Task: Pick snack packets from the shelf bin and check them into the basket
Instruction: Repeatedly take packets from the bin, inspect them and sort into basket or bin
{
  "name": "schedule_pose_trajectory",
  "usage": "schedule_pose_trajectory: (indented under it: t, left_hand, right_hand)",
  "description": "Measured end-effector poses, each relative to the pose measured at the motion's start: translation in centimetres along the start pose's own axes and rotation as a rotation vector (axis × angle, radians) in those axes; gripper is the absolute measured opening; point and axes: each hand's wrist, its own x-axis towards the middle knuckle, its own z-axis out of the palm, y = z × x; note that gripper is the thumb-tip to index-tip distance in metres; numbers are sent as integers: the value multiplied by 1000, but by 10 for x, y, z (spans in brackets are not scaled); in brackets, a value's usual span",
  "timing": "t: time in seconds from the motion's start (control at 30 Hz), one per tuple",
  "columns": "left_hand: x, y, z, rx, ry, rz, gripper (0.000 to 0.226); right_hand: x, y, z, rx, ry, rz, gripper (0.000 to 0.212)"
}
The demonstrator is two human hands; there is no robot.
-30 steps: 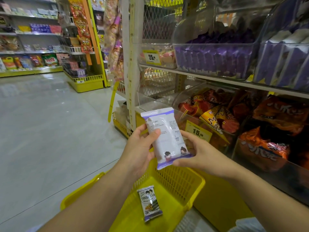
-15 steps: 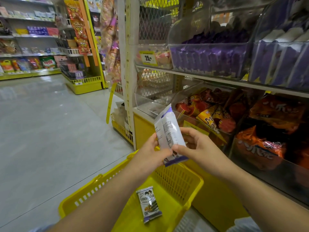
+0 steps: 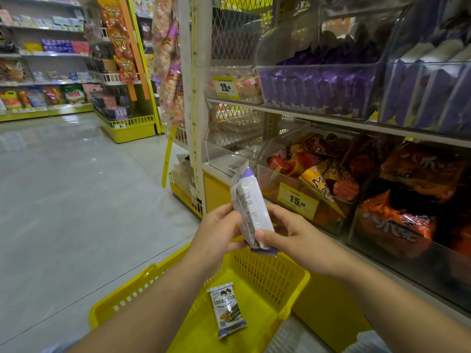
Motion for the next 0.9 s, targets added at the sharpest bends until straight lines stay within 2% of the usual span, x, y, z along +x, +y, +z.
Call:
schedule_pose_trajectory:
  t: [0.17,0.33,0.43,0.5,0.53,0.63,0.73,0.9]
  left_hand:
    - [1,0,-4,-49,57,-13,28]
    - [-1,2,-5,-90,-3,-70,33]
    - [-5,4,2,-115,-129,-74,50]
    - [-9,3,9,-137,-170,-58,65]
    - [-10,2,12,-163,-174,-51,66]
    - [-13,8,14,-308,-145,-9,41]
    - [-17,22,15,-467,-102,48,31]
    - [-28,45,42,-349,-33,91,25]
  right_hand:
    - [1,5,-2,33,-50,4,43]
    - [1,9,-4,13,-44,8,47]
    - [-1,8,0,-44,15,-23,48]
    - [-1,5,7,-73,26,-44,48]
    - [-1,3,9,-111,20,-43,50]
    - [-7,-11,4,-151,22,-4,58]
    - [-19,-30,-13,29,71,33,57]
    - [-44,-58,-28,40,162,-26,66]
